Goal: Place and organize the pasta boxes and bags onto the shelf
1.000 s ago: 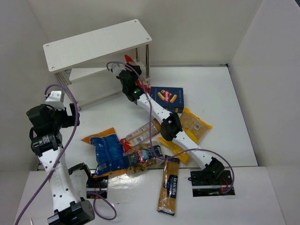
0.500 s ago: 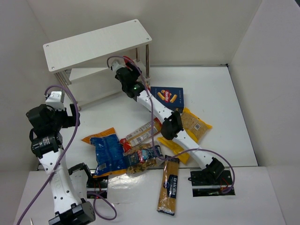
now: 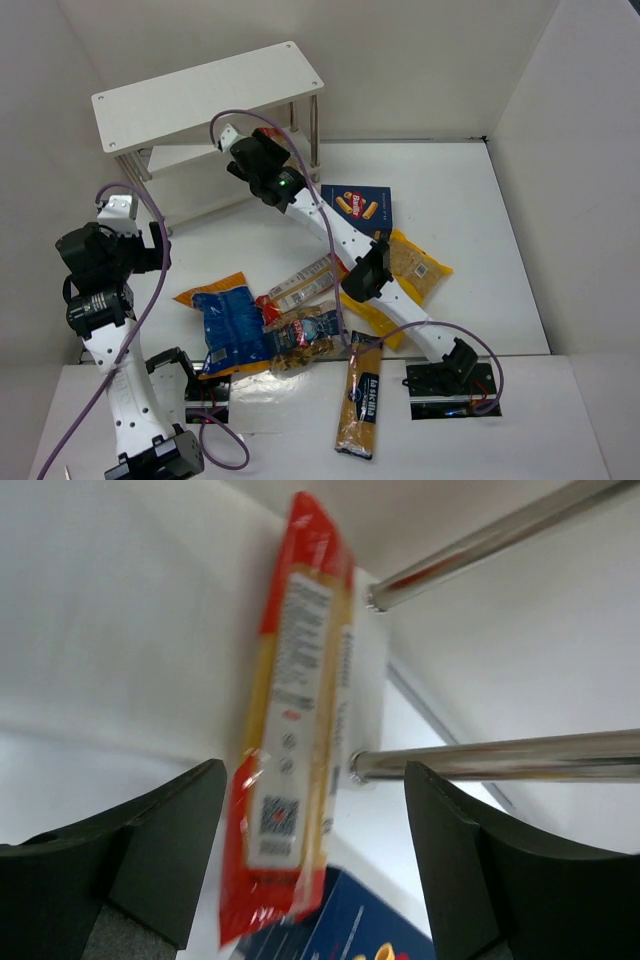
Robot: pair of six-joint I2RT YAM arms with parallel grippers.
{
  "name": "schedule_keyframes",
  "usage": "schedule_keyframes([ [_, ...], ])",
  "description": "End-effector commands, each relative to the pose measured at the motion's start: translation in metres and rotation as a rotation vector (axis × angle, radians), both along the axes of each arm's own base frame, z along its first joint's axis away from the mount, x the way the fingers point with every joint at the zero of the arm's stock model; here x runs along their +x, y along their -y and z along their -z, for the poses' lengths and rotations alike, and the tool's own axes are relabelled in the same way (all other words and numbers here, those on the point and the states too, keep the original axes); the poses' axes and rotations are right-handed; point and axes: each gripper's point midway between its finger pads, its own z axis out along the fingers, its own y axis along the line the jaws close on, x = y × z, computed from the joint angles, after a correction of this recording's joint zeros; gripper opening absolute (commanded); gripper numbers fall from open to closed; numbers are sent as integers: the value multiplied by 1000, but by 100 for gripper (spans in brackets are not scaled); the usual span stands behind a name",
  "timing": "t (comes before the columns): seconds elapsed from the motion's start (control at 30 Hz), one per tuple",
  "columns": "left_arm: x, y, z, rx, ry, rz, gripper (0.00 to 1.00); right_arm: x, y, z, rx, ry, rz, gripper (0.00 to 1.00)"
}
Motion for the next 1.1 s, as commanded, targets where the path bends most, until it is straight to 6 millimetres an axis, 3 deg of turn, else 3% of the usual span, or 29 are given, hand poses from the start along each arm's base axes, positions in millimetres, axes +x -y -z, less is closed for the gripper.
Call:
schedule_keyframes([
  [0.0,1,1,-5,27,27,26,99,-40,4,-69,111,-47,-82,80],
  [0.07,1,1,-5,27,27,26,99,-60,-4,-66,115,-122,-158,80],
  [0.17,2,2,-5,24,29,34,99,-89,-6,-41,90,-293,-251,80],
  [0.27,2,2,-5,24,29,34,99,-119,2,-28,57,-435,-310,80],
  [0.33,2,2,-5,24,29,34,99,-140,-2,-38,84,-498,-399,80],
  [0.37,2,4,-6,20,31,42,99,-150,-2,-27,59,-557,-428,80],
  [0.4,1,5,-8,25,39,43,99,-154,-1,-32,105,-606,-486,80],
  [0.43,1,5,-8,25,39,43,99,-162,6,-55,139,-601,-519,80],
  [0.47,1,5,-8,25,39,43,99,-170,7,-49,131,-645,-533,80],
  [0.5,1,4,-8,33,39,46,99,-178,17,-72,159,-632,-553,80],
  [0.53,1,4,-8,33,38,46,99,-186,22,-64,149,-678,-547,80],
  [0.57,1,4,-8,33,38,46,99,-189,29,-69,161,-693,-554,80],
  [0.6,1,4,-8,33,38,46,99,-200,41,-93,216,-692,-582,80],
  [0.63,1,4,-8,33,38,46,99,-204,46,-85,236,-743,-561,80],
  [0.67,1,4,-8,33,38,46,99,-206,53,-89,264,-748,-556,80],
  [0.7,1,4,-8,33,38,46,99,-202,63,-93,295,-734,-530,80],
  [0.73,0,5,-6,20,31,43,99,-219,85,-86,315,-752,-462,81],
  [0.77,-1,3,-6,24,29,33,99,-207,83,-101,372,-634,-453,82],
  [0.8,-1,3,-5,24,29,33,99,-207,95,-101,389,-591,-409,82],
  [0.83,-2,4,-7,29,36,33,99,-214,127,-88,382,-561,-316,82],
  [0.87,-2,4,-7,29,37,33,99,-213,136,-89,415,-529,-284,82],
  [0.9,-3,5,-9,25,45,29,99,-218,155,-59,392,-571,-240,84],
  [0.93,-4,6,-11,30,53,29,99,-213,192,-77,449,-504,-186,84],
  [0.97,-4,6,-11,30,53,29,99,-208,215,-76,482,-479,-129,84],
  [1.0,-4,6,-11,30,53,29,99,-206,240,-56,482,-493,-60,84],
  [1.03,-6,5,-13,37,59,21,99,-197,280,-51,511,-473,44,84],
  [1.07,-6,5,-13,38,59,21,99,-203,303,-55,523,-435,83,84],
])
